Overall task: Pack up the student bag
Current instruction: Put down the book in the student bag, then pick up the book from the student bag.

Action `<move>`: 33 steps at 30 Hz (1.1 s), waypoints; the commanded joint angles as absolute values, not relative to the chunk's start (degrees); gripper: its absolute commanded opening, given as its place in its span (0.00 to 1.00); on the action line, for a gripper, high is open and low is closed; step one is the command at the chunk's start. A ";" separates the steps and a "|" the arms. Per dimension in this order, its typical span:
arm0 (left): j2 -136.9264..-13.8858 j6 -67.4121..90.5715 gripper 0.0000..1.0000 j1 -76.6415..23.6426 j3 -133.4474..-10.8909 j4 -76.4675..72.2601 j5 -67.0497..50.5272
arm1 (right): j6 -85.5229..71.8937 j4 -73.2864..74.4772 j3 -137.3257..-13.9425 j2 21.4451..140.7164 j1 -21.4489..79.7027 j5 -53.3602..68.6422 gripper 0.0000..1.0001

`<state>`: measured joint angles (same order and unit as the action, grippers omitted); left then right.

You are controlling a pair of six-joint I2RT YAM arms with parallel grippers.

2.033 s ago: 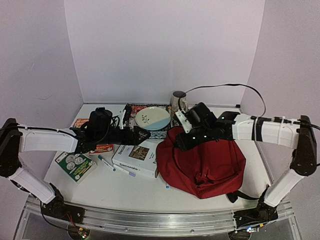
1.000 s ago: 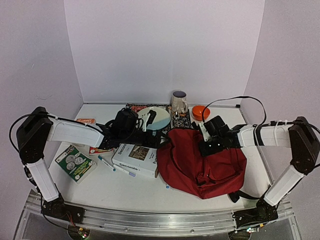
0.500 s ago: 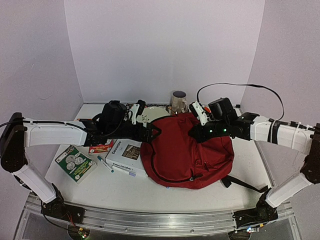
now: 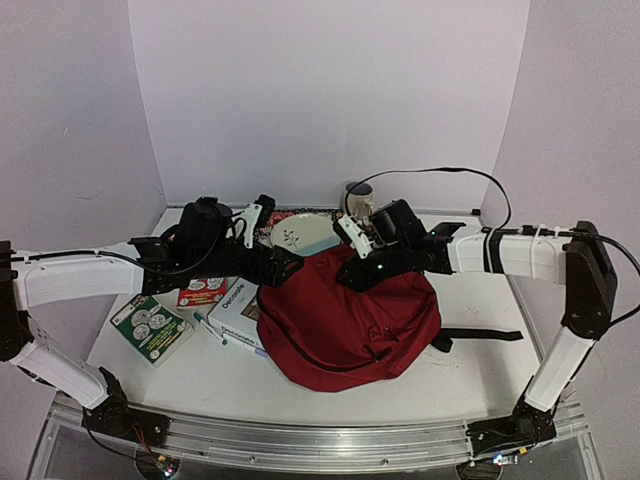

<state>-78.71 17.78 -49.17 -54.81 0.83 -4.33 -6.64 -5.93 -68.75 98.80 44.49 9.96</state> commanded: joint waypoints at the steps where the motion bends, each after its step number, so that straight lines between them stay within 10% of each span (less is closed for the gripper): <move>1: -78.29 14.74 0.93 -50.49 -55.41 1.20 -5.03 | -5.92 -5.17 -70.26 94.11 44.42 4.21 0.33; 21: -95.34 5.87 0.92 -60.11 -69.16 2.89 -2.25 | -30.48 -0.70 -39.90 74.61 36.61 -8.56 0.72; 33: -100.92 1.65 0.91 -61.77 -74.32 3.52 -1.05 | -36.02 -7.38 -35.54 80.39 36.21 -9.48 0.75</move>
